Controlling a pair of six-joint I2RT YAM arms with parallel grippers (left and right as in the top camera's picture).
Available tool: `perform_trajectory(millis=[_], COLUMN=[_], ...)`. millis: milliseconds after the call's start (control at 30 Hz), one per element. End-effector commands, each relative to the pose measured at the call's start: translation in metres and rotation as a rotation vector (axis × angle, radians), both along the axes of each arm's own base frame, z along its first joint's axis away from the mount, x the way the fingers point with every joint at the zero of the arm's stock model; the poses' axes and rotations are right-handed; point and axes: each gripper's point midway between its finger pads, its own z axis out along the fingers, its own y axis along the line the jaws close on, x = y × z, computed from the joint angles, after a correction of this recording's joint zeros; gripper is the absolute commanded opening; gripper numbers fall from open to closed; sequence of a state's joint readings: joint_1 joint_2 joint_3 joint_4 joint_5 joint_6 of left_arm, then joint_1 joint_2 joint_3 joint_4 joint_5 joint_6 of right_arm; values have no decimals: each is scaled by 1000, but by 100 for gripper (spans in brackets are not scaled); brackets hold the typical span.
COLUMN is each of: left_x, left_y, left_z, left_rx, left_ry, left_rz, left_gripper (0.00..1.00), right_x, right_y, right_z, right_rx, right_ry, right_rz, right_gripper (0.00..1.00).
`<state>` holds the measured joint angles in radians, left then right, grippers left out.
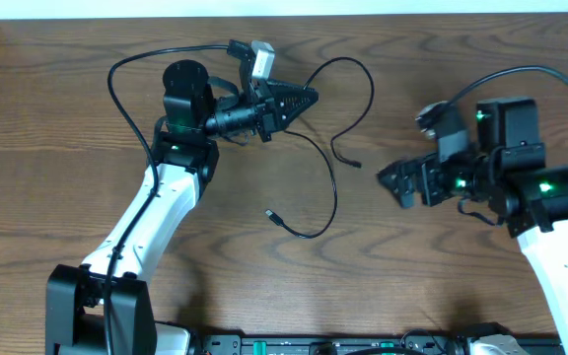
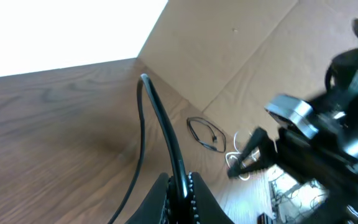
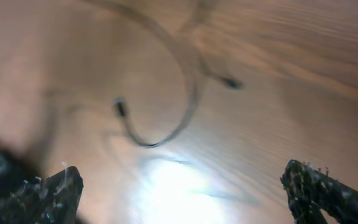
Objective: Untangle cables
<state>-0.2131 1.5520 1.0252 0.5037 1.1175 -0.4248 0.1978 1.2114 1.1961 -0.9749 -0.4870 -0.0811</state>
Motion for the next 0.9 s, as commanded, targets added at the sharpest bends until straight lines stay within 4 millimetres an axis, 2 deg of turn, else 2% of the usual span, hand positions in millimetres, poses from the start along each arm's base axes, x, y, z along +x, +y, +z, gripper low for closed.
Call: perform_trajectory(millis=[0, 133, 267, 333, 433, 633, 867], left_x=[1, -2, -11, -14, -12, -7, -7], left_y=[2, 2, 5, 12, 22, 36, 37], left_z=[13, 25, 51, 73, 91, 96, 97], left_rx=[-36, -72, -111, -151, -192, -210, -212], left_ry=[36, 66, 38, 43, 48, 101, 103], left_rz=[32, 30, 41, 102, 187, 320, 322], left_gripper=[8, 9, 9, 8, 8, 8, 8], right_x=[-15, -4, 15, 25, 30, 26, 1], right_y=[32, 45, 61, 79, 100, 137, 169], right_z=[12, -1, -12, -13, -13, -1, 19], right_rx=[70, 57, 75, 118, 163, 246, 337], right_ry=[-68, -91, -122, -157, -194, -278, -381], right_rz=[232, 294, 328, 373, 434, 553, 722], right_gripper=[99, 99, 99, 99, 99, 99, 99])
